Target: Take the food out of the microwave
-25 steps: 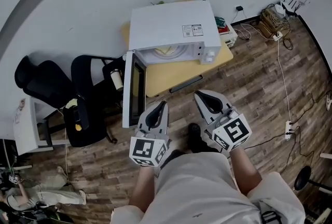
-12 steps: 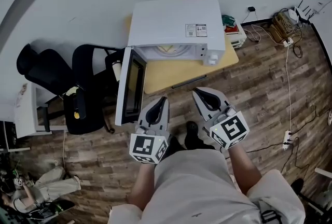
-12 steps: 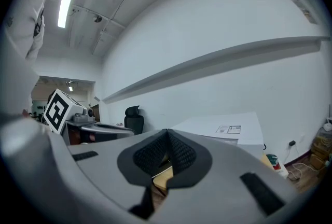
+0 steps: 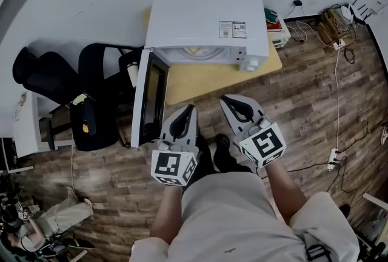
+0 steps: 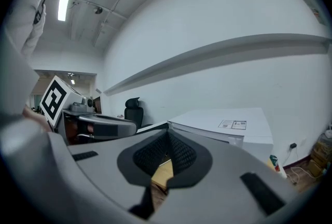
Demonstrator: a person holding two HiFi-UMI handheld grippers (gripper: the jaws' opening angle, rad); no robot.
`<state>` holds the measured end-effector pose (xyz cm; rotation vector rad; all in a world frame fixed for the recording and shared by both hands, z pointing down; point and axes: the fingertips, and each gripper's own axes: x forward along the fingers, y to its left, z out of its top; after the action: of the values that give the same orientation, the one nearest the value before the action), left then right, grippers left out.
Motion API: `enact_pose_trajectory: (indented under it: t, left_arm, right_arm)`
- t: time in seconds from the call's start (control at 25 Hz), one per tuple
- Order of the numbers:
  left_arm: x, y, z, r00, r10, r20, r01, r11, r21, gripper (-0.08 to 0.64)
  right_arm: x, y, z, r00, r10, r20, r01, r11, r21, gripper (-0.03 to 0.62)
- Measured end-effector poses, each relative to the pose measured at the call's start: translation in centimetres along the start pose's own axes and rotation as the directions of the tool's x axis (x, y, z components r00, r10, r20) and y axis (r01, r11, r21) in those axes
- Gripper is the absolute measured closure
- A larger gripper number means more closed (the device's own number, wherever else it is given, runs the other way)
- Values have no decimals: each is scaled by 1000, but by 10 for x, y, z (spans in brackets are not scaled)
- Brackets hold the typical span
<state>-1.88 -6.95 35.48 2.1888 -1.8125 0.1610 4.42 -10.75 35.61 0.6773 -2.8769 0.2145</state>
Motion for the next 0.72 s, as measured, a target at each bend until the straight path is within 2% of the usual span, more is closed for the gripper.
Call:
enact_pose_trajectory:
  t: [0.32, 0.72]
  left_arm:
    - [15, 28, -11, 1000, -14, -3, 14, 1000, -8, 549]
    - [40, 61, -29, 999, -36, -30, 37, 999, 11, 549]
  right_arm:
    - [35, -4, -24, 997, 16, -81, -21, 998, -61, 583]
    - [71, -9, -41, 990, -12, -144, -6, 993, -119, 545]
